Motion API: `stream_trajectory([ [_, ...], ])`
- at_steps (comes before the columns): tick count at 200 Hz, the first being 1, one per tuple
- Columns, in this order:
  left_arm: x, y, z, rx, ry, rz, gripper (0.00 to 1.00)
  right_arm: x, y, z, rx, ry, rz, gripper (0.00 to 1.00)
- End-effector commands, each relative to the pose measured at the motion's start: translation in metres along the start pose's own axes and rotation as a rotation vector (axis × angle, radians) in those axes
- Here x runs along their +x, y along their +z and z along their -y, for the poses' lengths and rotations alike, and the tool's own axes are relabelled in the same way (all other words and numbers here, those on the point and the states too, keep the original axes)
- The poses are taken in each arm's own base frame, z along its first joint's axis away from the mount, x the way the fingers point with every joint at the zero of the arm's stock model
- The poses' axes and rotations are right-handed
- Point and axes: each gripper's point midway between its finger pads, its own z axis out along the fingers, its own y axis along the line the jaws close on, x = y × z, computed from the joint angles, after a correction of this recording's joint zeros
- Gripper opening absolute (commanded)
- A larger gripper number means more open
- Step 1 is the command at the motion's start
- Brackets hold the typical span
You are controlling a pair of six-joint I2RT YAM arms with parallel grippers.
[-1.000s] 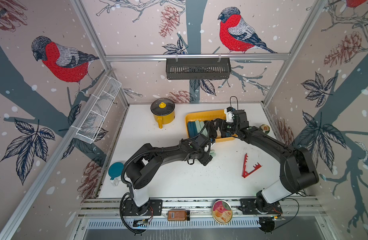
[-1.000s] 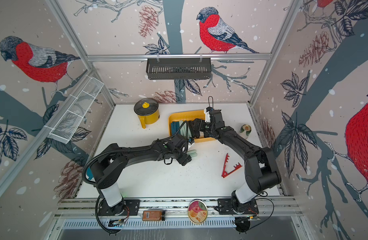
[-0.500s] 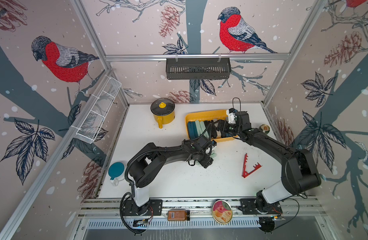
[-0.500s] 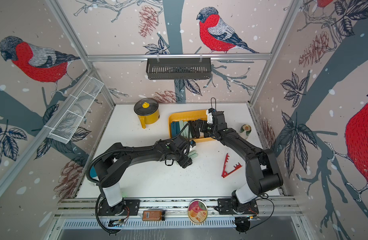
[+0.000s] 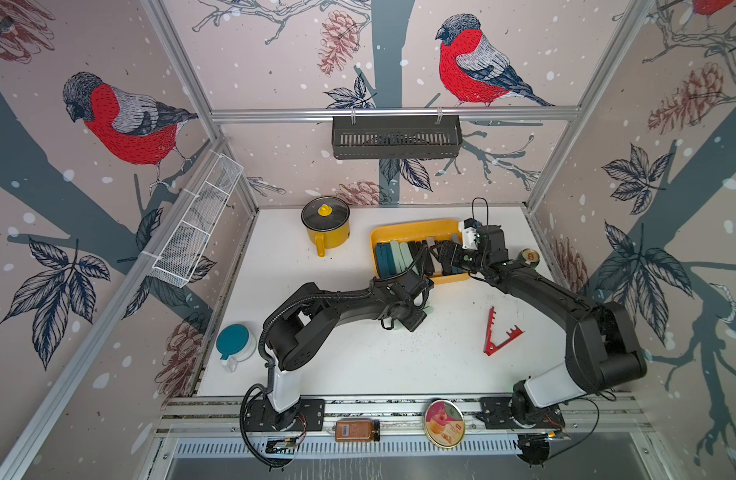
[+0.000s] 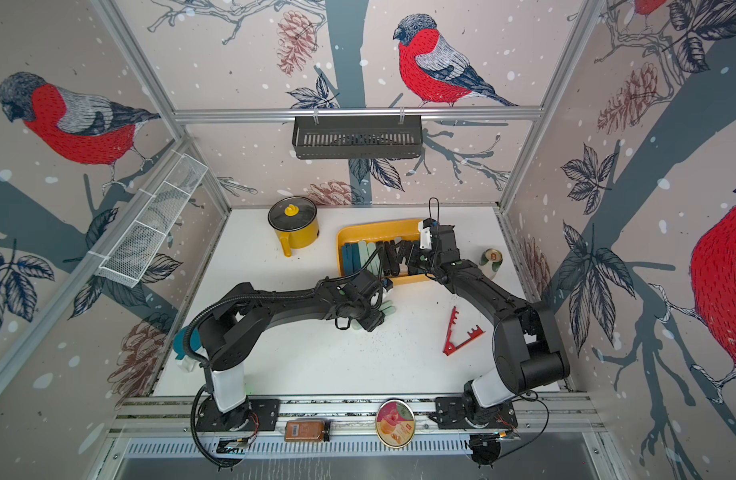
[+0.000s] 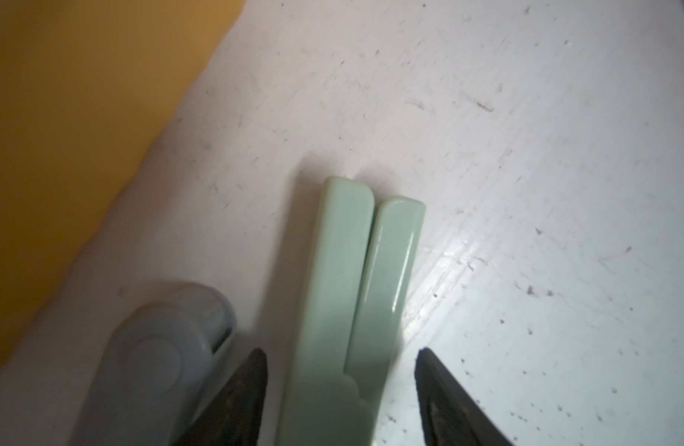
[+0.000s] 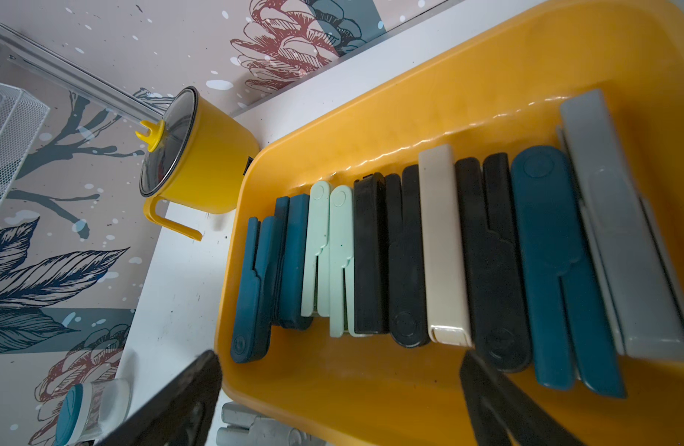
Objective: Put the pruning pliers into the storage box
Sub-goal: Pick up the pruning pliers from the center of the board.
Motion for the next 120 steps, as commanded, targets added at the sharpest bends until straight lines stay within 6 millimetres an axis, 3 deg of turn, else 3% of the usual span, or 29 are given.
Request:
stream_trajectory([
  [1,0.002,0.003,0.001,-0.021,0.025,-0.022,0.60,-0.007,-0.004,-0.004,-0.027,0.006,0.028,0.97],
  [34,0.004,0.010,0.001,-0.051,0.042,-0.049,0.52,-0.010,-0.010,0.000,-0.027,0.009,0.041,0.97],
  [88,0.006,0.012,0.006,-0.063,0.056,-0.063,0.20,-0.013,-0.022,0.012,-0.017,0.027,0.062,0.97],
  [120,-0.003,0.004,0.013,-0.028,0.048,-0.029,0.16,-0.015,-0.029,0.018,-0.013,0.038,0.077,0.97],
])
